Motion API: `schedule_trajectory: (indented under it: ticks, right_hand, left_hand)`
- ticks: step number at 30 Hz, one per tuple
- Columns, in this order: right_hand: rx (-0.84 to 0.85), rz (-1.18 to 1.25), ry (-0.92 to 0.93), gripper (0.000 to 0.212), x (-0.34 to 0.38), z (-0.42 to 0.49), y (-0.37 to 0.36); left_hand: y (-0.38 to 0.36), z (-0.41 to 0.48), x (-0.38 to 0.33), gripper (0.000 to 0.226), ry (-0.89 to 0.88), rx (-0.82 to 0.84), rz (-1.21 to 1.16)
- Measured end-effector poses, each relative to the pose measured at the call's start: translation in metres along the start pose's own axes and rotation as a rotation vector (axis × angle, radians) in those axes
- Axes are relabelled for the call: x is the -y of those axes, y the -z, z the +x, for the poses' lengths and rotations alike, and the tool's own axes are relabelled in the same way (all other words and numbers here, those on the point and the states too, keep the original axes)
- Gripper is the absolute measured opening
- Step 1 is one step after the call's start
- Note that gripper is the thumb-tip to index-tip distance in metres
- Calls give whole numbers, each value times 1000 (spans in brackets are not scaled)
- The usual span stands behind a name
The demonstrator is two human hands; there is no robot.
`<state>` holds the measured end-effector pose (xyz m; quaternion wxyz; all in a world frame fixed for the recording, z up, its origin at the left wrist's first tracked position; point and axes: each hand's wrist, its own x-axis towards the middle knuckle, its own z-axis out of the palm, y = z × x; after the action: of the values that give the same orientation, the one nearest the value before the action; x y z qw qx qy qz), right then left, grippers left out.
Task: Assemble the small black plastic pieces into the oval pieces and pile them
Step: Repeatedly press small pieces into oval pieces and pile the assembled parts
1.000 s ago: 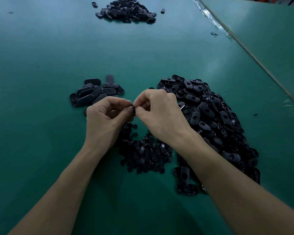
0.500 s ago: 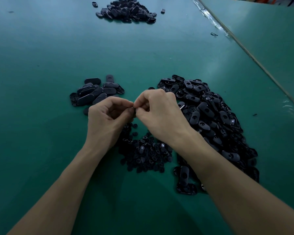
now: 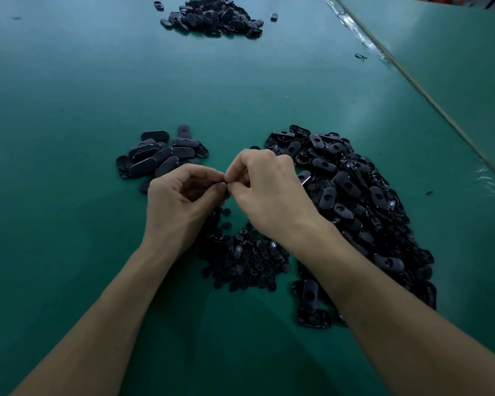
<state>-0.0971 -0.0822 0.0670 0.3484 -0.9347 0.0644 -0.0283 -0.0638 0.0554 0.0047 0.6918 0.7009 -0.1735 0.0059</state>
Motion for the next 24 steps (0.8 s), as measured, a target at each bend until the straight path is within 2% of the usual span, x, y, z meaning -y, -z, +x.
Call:
schedule_trajectory:
  ticks: [14,24]
  right_hand:
    - [-21,57,21,11,4,-3,5]
    - [-41,128,71,12,2,-1,5]
  left_hand:
    - [0,-1,-4,23,15,-41,79]
    - [3,2,1,20,61,-89,-56]
